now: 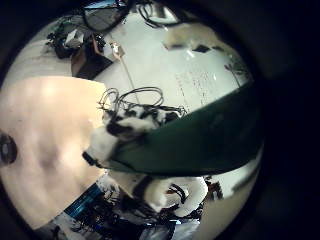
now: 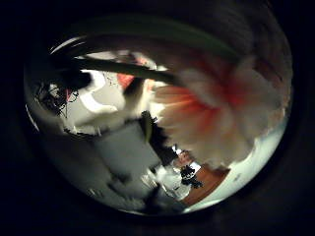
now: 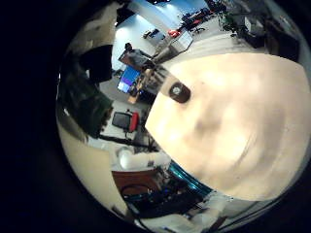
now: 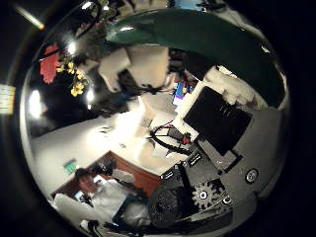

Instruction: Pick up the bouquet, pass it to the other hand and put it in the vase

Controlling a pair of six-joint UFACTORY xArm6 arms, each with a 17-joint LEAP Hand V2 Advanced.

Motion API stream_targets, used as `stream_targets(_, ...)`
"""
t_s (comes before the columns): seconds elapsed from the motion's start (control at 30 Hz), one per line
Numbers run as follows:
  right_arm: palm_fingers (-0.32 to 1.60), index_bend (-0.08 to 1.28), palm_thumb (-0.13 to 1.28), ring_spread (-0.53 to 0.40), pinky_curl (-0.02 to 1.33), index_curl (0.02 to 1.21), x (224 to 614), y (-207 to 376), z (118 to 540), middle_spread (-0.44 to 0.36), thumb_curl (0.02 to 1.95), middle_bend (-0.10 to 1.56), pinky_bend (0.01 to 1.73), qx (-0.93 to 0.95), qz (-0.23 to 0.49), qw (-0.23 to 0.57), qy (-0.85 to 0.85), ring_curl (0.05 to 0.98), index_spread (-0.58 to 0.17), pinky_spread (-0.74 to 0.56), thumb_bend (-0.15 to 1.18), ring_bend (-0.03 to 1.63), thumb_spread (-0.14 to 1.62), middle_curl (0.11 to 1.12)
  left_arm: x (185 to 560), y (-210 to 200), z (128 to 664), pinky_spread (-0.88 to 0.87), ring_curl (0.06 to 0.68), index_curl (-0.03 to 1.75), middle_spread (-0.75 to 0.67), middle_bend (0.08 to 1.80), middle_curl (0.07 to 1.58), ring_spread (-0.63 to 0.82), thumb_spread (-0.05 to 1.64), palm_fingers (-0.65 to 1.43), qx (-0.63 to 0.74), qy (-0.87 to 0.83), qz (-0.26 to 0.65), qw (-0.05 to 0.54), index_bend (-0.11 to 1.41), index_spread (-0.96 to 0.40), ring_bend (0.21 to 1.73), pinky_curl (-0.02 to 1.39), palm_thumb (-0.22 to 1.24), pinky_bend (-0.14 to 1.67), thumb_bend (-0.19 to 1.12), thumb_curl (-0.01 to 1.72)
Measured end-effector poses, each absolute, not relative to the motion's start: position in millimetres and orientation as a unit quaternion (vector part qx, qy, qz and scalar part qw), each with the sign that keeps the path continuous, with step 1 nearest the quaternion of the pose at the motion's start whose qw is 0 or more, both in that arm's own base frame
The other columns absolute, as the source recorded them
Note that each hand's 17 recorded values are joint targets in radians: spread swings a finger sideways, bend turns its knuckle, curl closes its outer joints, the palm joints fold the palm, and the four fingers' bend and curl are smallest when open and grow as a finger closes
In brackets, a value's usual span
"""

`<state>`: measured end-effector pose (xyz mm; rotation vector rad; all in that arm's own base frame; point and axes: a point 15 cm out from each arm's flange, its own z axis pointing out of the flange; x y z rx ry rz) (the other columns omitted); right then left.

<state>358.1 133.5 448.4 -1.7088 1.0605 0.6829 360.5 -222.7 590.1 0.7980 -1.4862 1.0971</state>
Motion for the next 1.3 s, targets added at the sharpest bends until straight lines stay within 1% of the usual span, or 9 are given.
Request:
stream_targets(0.1, 1.15, 1.24, 1.12, -0.176, 0.92, 0.74, 364.0, 131.3, 445.9, -0.107, 1.22, 1.39, 1.22, -0.702, 0.269, 0.486, 0.445, 0.654, -0.201, -0.2, -0.01, 1.47, 0.9, 0.73, 362.8, -223.1, 589.8, -0.31, 0.384, 0.44, -0.27, 0.83, 0.68, -0.33, 1.06, 1.3, 0.34, -0.617, 0.467, 0.535, 0.31, -0.22, 1.14, 0.3, 0.76, 1.18, 0.12, 0.43)
stream_targets(0.27, 1.12, 1.22, 0.97, -0.184, 0.92, 0.74, 367.1, 129.8, 444.4, -0.116, 1.14, 1.38, 1.21, -0.693, 0.259, 0.493, 0.457, 0.651, -0.205, -0.21, -0.06, 1.46, 0.92, 0.72, 369.2, -213.5, 597.2, -0.41, 0.474, 0.6, -0.39, 1.0, 0.79, -0.4, 1.05, 1.27, 0.359, -0.59, 0.509, 0.514, 0.6, -0.4, 1.31, 0.4, 0.85, 1.39, 0.12, 0.51)
stream_targets(0.37, 1.02, 1.09, 0.87, -0.195, 0.87, 0.71, 362.1, 130.4, 430.6, -0.129, 1.04, 1.3, 1.16, -0.683, 0.27, 0.493, 0.466, 0.625, -0.228, -0.27, -0.06, 1.42, 0.95, 0.7, 368.6, -210.1, 601.5, -0.42, 0.507, 0.69, -0.43, 1.07, 0.83, -0.42, 1.05, 1.21, 0.363, -0.593, 0.519, 0.498, 0.72, -0.47, 1.38, 0.44, 0.89, 1.45, 0.12, 0.55)
stream_targets(0.5, 0.32, 0.6, 0.78, -0.222, 0.85, 0.64, 354.0, 130.6, 419.6, -0.153, 0.9, 1.08, 1.22, -0.676, 0.277, 0.491, 0.475, 0.621, -0.281, -0.37, -0.05, 1.38, 0.98, 0.64, 371.7, -201.8, 603.9, -0.44, 0.536, 0.78, -0.45, 1.13, 0.87, -0.41, 1.05, 1.15, 0.362, -0.61, 0.526, 0.468, 0.8, -0.54, 1.44, 0.48, 0.92, 1.5, 0.11, 0.59)
stream_targets(0.57, -0.04, 0.51, 0.73, -0.182, 0.83, 0.56, 354.4, 130.2, 420.6, -0.121, 0.83, 0.89, 1.11, -0.676, 0.276, 0.492, 0.475, 0.565, -0.294, -0.26, -0.06, 1.25, 0.98, 0.57, 371.4, -197.8, 605.9, -0.44, 0.545, 0.82, -0.46, 1.15, 0.89, -0.41, 1.06, 1.13, 0.362, -0.62, 0.53, 0.451, 0.82, -0.56, 1.46, 0.5, 0.92, 1.51, 0.1, 0.6)
stream_targets(0.6, -0.12, 0.45, 0.71, -0.139, 0.8, 0.51, 354.3, 130.2, 421.1, -0.089, 0.8, 0.79, 1.08, -0.676, 0.276, 0.492, 0.474, 0.524, -0.296, -0.19, -0.05, 1.17, 0.99, 0.53, 370.7, -196.7, 606.2, -0.44, 0.548, 0.83, -0.47, 1.16, 0.89, -0.41, 1.06, 1.12, 0.363, -0.622, 0.53, 0.448, 0.82, -0.57, 1.47, 0.51, 0.93, 1.52, 0.1, 0.61)
stream_targets(0.77, -0.12, 0.3, 0.65, 0.045, 0.67, 0.4, 355.8, 133.2, 425.9, 0.034, 0.68, 0.54, 0.91, -0.668, 0.287, 0.5, 0.47, 0.382, -0.295, 0.13, -0.05, 0.93, 0.99, 0.41, 376.4, -180.4, 620.2, -0.44, 0.558, 0.91, -0.48, 1.18, 0.92, -0.41, 1.06, 1.09, 0.371, -0.631, 0.544, 0.41, 0.83, -0.6, 1.49, 0.53, 0.94, 1.53, 0.08, 0.65)
stream_targets(0.93, -0.06, 0.21, 0.58, 0.139, 0.58, 0.37, 358.2, 136.9, 435.3, 0.108, 0.58, 0.42, 0.8, -0.649, 0.303, 0.516, 0.471, 0.318, -0.297, 0.31, -0.04, 0.8, 1.0, 0.36, 378.9, -159.1, 649.5, -0.44, 0.561, 0.97, -0.49, 1.18, 0.94, -0.4, 1.06, 1.08, 0.376, -0.647, 0.56, 0.356, 0.81, -0.63, 1.5, 0.55, 0.95, 1.53, 0.06, 0.68)
stream_targets(1.3, -0.01, 0.15, 0.57, 0.212, 0.47, 0.31, 362.2, 132.8, 449.5, 0.122, 0.48, 0.28, 0.75, -0.641, 0.299, 0.524, 0.475, 0.262, -0.303, 0.46, -0.03, 0.7, 1.0, 0.33, 393.8, -80.0, 692.3, -0.44, 0.559, 1.08, -0.51, 1.17, 0.96, -0.4, 1.07, 1.09, 0.426, -0.657, 0.579, 0.225, 0.75, -0.67, 1.5, 0.58, 0.96, 1.52, 0.01, 0.73)
